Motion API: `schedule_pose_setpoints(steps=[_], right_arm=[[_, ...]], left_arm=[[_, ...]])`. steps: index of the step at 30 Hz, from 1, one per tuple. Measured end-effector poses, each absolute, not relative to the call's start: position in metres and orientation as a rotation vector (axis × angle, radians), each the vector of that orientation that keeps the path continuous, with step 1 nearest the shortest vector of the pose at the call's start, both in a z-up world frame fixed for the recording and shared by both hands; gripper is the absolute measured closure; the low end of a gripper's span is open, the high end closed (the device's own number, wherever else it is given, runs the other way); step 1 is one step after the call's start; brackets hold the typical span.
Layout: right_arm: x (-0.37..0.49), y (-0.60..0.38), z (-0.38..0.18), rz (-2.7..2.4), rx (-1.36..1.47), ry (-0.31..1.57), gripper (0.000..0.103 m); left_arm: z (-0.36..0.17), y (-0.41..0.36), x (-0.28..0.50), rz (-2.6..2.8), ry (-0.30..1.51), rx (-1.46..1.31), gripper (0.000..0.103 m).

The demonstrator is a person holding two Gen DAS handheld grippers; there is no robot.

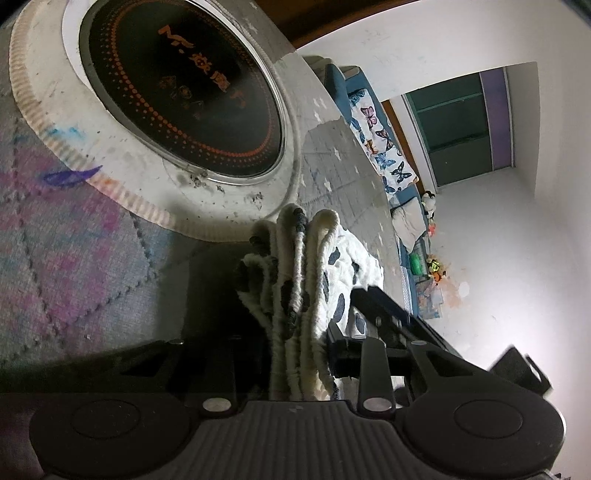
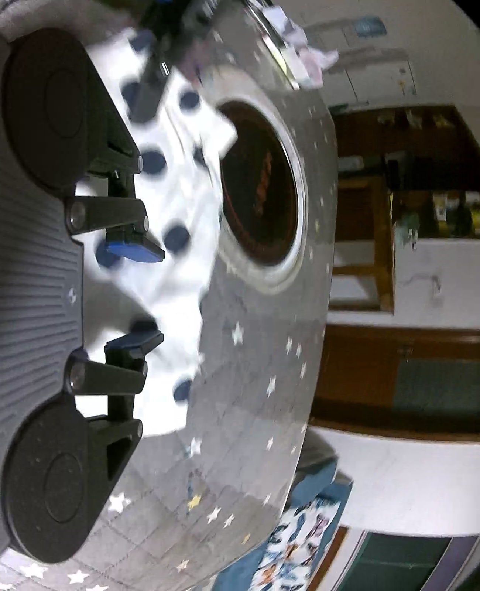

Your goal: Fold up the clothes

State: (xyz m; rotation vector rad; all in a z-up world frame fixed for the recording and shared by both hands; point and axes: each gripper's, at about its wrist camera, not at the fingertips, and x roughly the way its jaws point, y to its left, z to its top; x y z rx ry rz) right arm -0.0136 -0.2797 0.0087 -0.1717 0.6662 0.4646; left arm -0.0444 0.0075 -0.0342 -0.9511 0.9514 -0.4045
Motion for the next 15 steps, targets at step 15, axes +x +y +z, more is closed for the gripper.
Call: schedule_pose_setpoints(steps=[15], right_arm=[[0.007, -0.339, 0.007, 0.295, -0.087, 0.695, 0.056]], left_arm=[[-0.035, 0.004, -0.041, -0.407, 0.95, -0.946, 0.07]])
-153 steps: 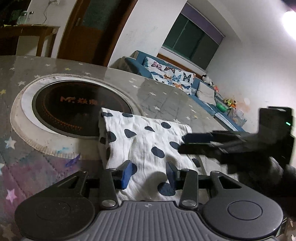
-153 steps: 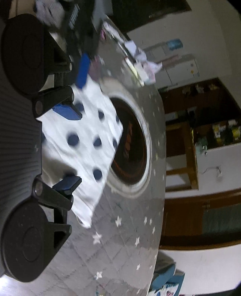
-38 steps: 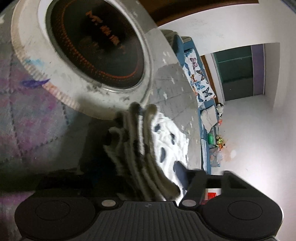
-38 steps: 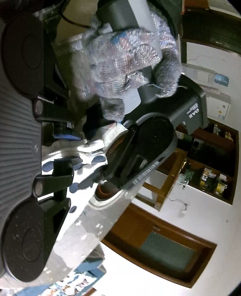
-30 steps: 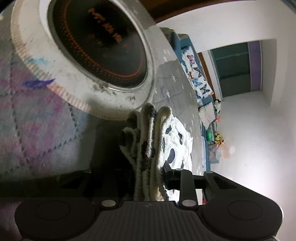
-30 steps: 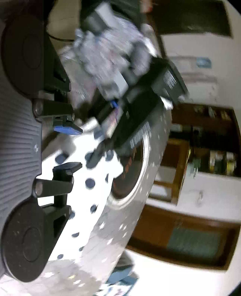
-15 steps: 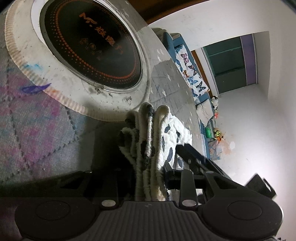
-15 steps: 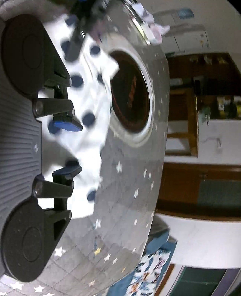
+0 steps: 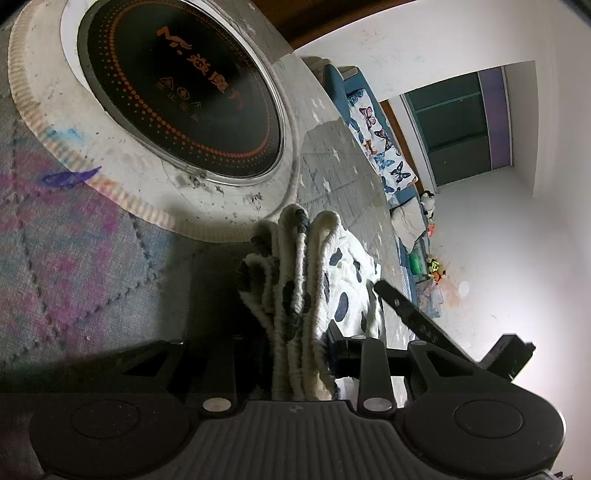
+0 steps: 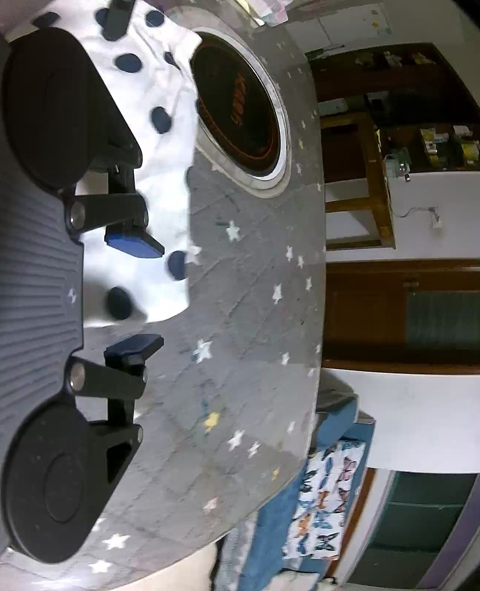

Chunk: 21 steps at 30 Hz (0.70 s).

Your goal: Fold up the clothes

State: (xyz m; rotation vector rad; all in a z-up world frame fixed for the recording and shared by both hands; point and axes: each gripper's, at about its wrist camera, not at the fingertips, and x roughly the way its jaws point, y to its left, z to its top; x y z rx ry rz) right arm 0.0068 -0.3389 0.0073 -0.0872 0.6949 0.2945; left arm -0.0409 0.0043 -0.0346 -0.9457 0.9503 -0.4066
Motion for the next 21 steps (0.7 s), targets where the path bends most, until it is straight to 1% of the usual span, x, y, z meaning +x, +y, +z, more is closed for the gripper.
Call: schedule_pose_setpoints(steps=[3, 8, 9, 10, 11, 13, 16, 21], right_arm=[[-0.003, -0.351, 0.002, 0.286, -0.051, 0.721, 0.054], [-0.014, -0.37, -0.008, 0.305, 0.083, 0.732, 0.054], [-0.017, -0.371, -0.009, 0.318, 0.104, 0.729, 0.059], [-0.02, -0.372, -0.009, 0.332, 0.125, 0.727, 0.069], [-0.023, -0.371, -0.01, 0.346, 0.14, 0.728, 0.073], [-0.028, -0.368, -0.01, 0.354, 0.139, 0.725, 0.087], [-0.035, -0.366, -0.008, 0.355, 0.144, 0.708, 0.093], [-0.045, -0.373, 0.009, 0.336, 0.162, 0.645, 0.094]], left_arm=[[-0.034, 0.005, -0.041, -0.406, 0.953, -0.943, 0.07], [-0.029, 0.002, -0.041, -0.398, 0.956, -0.911, 0.07], [-0.027, 0.001, -0.041, -0.394, 0.957, -0.898, 0.07], [-0.025, 0.0, -0.041, -0.389, 0.959, -0.885, 0.07], [-0.023, -0.002, -0.041, -0.385, 0.961, -0.871, 0.071], [-0.017, -0.005, -0.041, -0.373, 0.962, -0.829, 0.071], [-0.006, -0.01, -0.042, -0.351, 0.954, -0.761, 0.072], [0.022, -0.023, -0.04, -0.386, 0.907, -0.668, 0.073]])
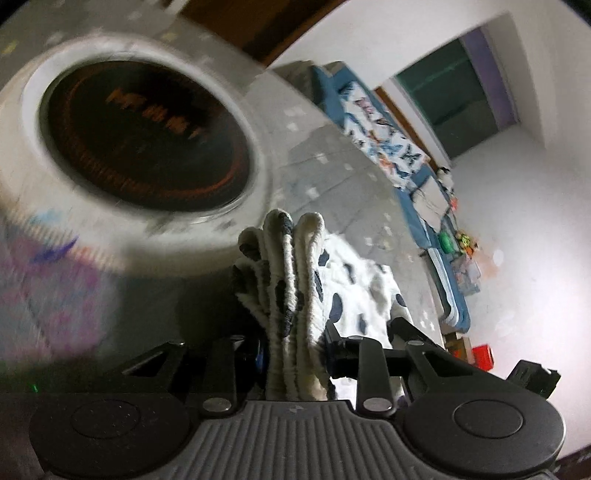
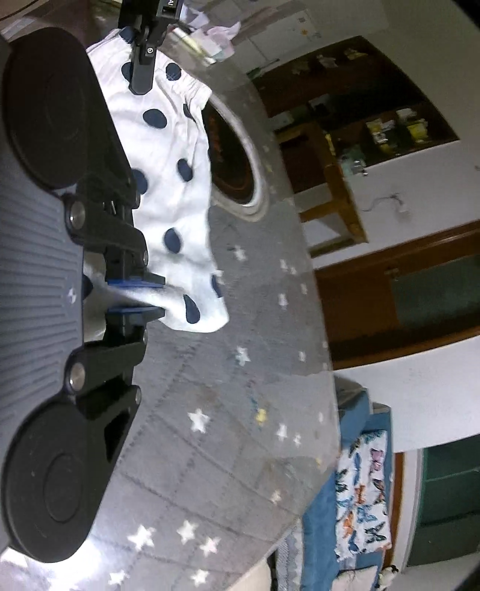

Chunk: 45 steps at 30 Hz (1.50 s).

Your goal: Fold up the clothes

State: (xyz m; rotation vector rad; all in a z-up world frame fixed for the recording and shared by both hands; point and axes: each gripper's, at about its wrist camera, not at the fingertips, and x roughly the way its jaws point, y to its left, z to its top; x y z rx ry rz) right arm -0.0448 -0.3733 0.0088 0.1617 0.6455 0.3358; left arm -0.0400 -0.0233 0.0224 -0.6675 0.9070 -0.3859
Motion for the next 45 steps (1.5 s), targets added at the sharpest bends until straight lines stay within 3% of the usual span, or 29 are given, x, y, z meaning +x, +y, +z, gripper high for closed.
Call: schedule_pose_setpoints(steps=[19, 31, 36, 38, 43, 45], right_arm=[[0.0, -0.434, 0.066, 0.149, 0.06, 0.521, 0.095], [0.027, -0.467, 0.043, 0.056, 0.042, 0.564, 0.095], [0.035, -0.46, 0.029, 0.07, 0.041, 0.596, 0.092], [0.037, -0.456, 0.025, 0.083, 0.051, 0.605, 0.089], [0.041, -0.444, 0.016, 0.124, 0.038, 0.628, 0.054], [0.04, -0.437, 0.012, 0.14, 0.034, 0.639, 0.05]], left_arm=[[0.076, -0.14, 0.04, -0.462, 0.876, -0.448, 0.073], [0.043, -0.187, 0.083, -0.414, 0.952, -0.34, 0.071], [0.034, -0.179, 0.087, -0.382, 0.968, -0.337, 0.064], [0.035, -0.177, 0.086, -0.374, 0.967, -0.326, 0.059], [0.037, -0.176, 0.082, -0.355, 0.945, -0.288, 0.043], [0.041, -0.175, 0.079, -0.347, 0.926, -0.274, 0.033]])
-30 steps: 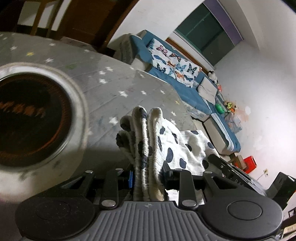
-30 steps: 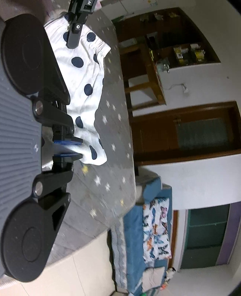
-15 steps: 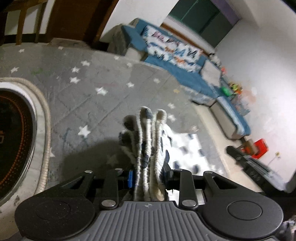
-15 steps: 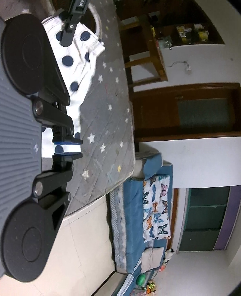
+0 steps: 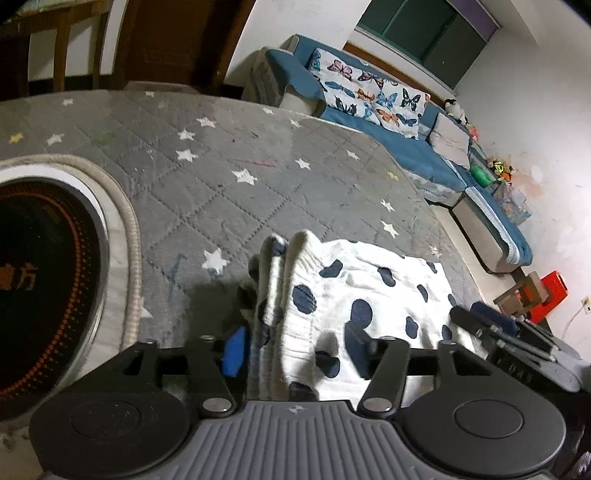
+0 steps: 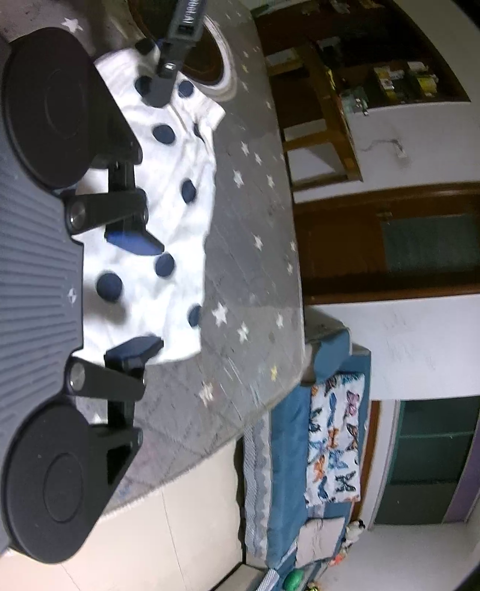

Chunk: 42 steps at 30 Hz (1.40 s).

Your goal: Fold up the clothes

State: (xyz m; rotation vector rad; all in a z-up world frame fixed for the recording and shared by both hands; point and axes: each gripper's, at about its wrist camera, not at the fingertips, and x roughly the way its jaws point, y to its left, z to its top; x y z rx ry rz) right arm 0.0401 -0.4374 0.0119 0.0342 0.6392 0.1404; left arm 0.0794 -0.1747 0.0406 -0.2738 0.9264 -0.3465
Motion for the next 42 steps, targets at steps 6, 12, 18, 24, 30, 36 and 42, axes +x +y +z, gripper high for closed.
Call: schedule_pose_setpoints(steps=[6, 12, 18, 24, 30, 36, 42], right_arm=[[0.044, -0.426, 0.01, 0.176, 0.044, 0.656, 0.029], [0.058, -0.424, 0.011, 0.19, 0.066, 0.668, 0.02], [0.074, -0.426, 0.0, 0.175, 0.084, 0.713, 0.016], [0.08, -0.429, -0.004, 0.167, 0.09, 0.731, 0.01], [0.086, -0.424, -0.005, 0.166, 0.072, 0.746, 0.004], [0.093, -0.422, -0.006, 0.157, 0.062, 0.774, 0.0], [0.093, -0.423, -0.002, 0.154, 0.063, 0.779, 0.0]], left_arm=[[0.054, -0.173, 0.073, -0.317, 0.854, -0.221, 0.014], [0.054, -0.181, 0.082, -0.274, 0.829, -0.154, 0.009], [0.048, -0.188, 0.093, -0.261, 0.825, -0.1, 0.006], [0.041, -0.189, 0.1, -0.252, 0.837, -0.081, 0.005], [0.034, -0.191, 0.105, -0.244, 0.851, -0.06, 0.004], [0.03, -0.194, 0.109, -0.243, 0.853, -0.038, 0.002], [0.029, -0.192, 0.11, -0.24, 0.85, -0.037, 0.002]])
